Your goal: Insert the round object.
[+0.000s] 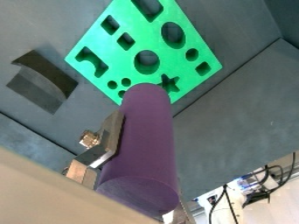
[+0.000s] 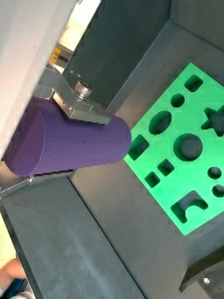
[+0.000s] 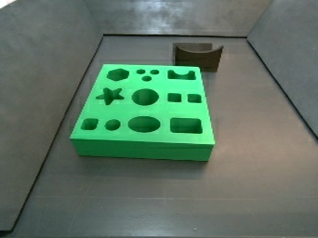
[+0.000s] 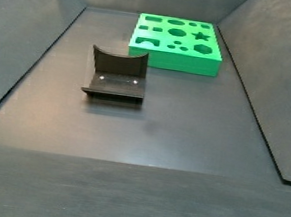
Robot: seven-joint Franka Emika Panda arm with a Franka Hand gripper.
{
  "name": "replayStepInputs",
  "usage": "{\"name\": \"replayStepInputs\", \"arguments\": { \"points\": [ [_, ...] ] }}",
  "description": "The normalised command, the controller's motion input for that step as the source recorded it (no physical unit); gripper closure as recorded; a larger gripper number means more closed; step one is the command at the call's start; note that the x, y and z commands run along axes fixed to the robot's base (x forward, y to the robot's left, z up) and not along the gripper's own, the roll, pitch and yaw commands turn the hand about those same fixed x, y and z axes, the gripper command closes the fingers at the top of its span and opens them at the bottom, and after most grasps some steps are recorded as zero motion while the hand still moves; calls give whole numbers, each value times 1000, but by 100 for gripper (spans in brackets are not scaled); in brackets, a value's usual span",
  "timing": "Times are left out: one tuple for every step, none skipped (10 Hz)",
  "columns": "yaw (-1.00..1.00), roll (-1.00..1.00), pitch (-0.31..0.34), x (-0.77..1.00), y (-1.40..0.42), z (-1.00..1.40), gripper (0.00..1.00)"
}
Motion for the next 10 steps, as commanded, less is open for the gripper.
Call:
{"name": "replayStepInputs", "arguments": {
  "points": [
    [0, 46, -51, -46, 106, -1000, 100],
    [0, 80, -30, -77, 143, -1000, 100],
    [0, 37, -43, -46, 100, -1000, 100],
    [0, 20, -40, 0, 23, -1000, 100],
    [-3, 0, 0, 134, 0, -763, 100],
    [-9, 76, 67, 243, 46, -720, 100],
    [-9, 237, 76, 197, 94, -751, 100],
    [0, 246, 41, 120, 83, -726, 100],
    [-3, 34, 0, 23, 97, -623, 100],
    [-9, -41, -23, 0, 117, -494, 100]
  ]
}}
